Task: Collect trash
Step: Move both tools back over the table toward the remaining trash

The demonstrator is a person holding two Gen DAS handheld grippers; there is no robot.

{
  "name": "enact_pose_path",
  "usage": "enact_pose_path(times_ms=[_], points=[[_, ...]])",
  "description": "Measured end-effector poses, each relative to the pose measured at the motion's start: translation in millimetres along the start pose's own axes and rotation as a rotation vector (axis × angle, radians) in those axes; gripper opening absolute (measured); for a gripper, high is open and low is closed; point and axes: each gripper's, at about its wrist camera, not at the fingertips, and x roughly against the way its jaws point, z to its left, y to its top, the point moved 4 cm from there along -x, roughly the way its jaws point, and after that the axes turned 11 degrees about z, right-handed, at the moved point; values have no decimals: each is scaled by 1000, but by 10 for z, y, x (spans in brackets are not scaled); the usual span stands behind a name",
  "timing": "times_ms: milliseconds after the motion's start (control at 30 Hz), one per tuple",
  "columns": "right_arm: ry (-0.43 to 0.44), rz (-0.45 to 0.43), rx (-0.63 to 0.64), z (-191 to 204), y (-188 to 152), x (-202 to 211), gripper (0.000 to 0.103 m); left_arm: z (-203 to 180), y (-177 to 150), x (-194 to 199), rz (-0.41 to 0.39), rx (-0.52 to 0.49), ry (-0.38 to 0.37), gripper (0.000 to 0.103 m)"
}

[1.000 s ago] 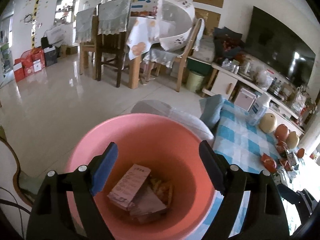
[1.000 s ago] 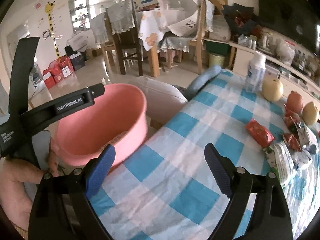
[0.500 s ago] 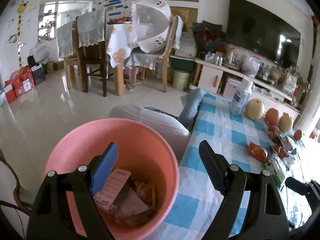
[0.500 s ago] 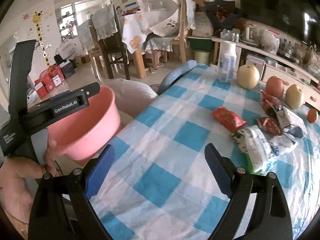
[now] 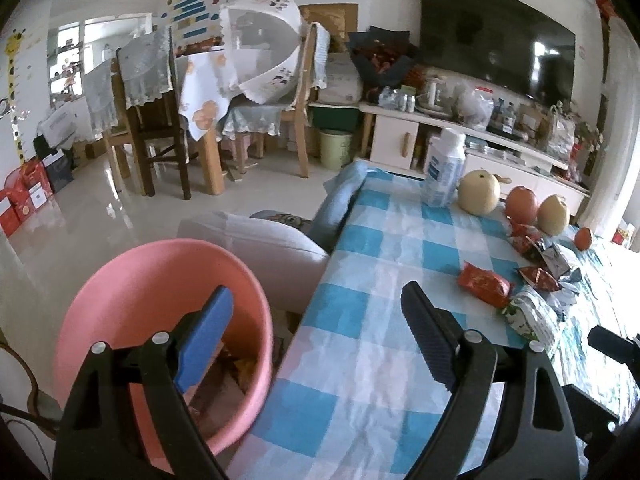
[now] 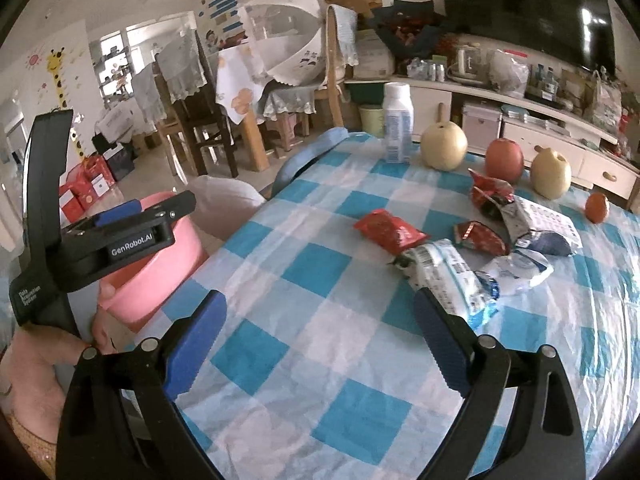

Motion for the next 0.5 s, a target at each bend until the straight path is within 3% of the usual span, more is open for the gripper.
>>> enact_pose_path(times_ms=[133, 333, 500], points=[[-3, 1, -28, -144, -26, 21, 93, -122, 6, 3, -3, -9, -22, 87], [-16, -7, -68, -433, -63, 118, 93, -304, -19, -49, 20, -58, 5, 87], [-48, -23, -146, -878, -84, 239, 94, -478, -16, -20, 18, -86, 5, 87]])
